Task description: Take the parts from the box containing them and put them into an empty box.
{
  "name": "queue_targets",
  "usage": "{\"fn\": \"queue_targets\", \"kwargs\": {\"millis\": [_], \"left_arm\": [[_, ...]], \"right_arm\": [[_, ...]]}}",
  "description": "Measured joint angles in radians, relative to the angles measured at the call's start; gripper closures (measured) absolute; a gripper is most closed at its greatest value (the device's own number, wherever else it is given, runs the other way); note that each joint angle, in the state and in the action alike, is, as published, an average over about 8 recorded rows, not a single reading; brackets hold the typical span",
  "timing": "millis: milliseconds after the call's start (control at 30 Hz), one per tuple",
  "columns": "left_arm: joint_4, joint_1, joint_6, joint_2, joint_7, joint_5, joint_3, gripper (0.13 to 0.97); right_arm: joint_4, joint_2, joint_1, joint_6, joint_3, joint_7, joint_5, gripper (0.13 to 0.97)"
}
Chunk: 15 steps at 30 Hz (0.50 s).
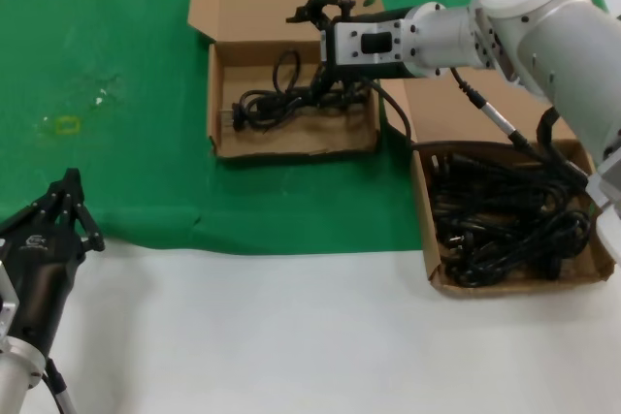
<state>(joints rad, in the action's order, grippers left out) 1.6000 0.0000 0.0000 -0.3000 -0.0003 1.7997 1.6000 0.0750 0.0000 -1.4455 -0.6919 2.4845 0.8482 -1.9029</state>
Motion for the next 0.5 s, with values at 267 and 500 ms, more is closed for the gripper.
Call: {"fn": "queue_targets", "kwargs": {"millis": [267,500], "left_arm": [[0.000,0.000,0.000,0.000,0.000,0.000,0.000,0.945],[0.000,0.000,0.000,0.000,0.000,0.000,0.000,0.897]], "right_arm": [[0.000,0.000,0.000,0.000,-0.002,0.001,0.000,0.451],[0.041,0.008,0.039,0.018,-0.026,-0.022,0.003,0.311]]}}
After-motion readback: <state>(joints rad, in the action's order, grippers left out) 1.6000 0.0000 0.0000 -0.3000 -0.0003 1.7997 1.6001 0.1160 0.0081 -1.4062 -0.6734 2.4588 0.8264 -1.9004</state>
